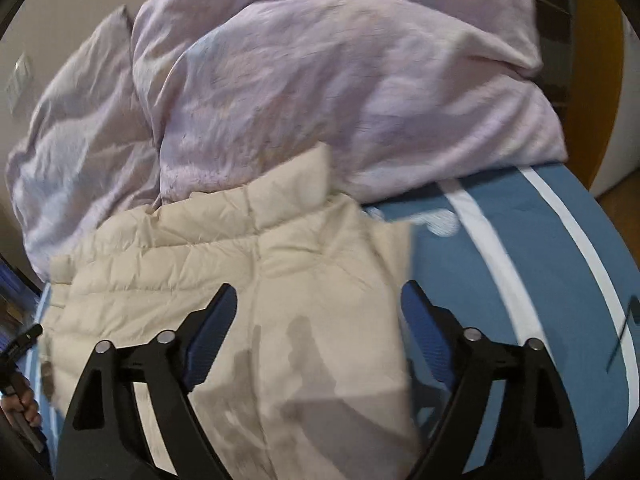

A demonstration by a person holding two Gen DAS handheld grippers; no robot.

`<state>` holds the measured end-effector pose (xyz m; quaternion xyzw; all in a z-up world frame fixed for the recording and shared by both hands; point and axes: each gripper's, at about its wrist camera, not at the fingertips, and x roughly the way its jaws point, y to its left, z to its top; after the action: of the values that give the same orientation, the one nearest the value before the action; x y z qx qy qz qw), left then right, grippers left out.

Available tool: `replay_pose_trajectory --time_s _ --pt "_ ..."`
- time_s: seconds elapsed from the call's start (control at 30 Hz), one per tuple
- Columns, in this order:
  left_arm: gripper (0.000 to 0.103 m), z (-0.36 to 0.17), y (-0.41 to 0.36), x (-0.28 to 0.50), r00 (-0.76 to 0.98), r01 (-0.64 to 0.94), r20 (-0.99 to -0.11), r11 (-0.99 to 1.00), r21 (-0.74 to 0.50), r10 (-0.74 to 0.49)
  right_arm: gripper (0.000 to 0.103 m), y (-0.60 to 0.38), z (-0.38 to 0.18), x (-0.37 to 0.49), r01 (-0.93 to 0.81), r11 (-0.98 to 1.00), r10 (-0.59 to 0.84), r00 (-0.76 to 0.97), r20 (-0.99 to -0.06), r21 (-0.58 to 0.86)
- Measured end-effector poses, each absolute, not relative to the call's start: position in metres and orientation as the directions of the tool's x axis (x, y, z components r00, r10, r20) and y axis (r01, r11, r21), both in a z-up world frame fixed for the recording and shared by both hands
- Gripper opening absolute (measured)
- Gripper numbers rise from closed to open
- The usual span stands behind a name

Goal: Fold large clothes

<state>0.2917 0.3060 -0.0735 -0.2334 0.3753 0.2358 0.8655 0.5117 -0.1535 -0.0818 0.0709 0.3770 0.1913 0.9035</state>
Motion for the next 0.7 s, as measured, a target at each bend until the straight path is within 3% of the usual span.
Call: replay_pose_trajectory --time_s 0.2,0.47,0.53,0.63,0.7 --pt "0.091 -0.092 0.319 0.257 0.632 -0.595 -0.768 0.699 -0.397 0.103 0.087 -0.187 -0.115 0.507 -0.254 0.872 0.487 0.529 -0.695 0.418" --pt "0.09 -0.103 0.304 0.259 0.65 -0.561 -0.76 0.684 -0.467 0.014 0.087 -0.187 -0.141 0.502 -0.252 0.826 0.561 0.454 -0.693 0.504" --pt "0.085 -0.107 0.299 0.264 0.646 -0.558 -0.764 0.678 -0.479 -0.008 0.086 -0.186 -0.142 0.5 -0.261 0.824 0.564 0.458 -0.687 0.503" --pt "0.078 -0.111 0.295 0.268 0.643 -0.565 -0.766 0.673 -0.478 -0.003 0.076 -0.184 -0.143 0.498 -0.27 0.809 0.585 0.447 -0.676 0.521" --pt "0.072 -0.112 0.291 0.269 0.649 -0.562 -0.761 0.668 -0.488 -0.01 0.063 -0.182 -0.145 0.497 -0.274 0.794 0.606 0.43 -0.669 0.543"
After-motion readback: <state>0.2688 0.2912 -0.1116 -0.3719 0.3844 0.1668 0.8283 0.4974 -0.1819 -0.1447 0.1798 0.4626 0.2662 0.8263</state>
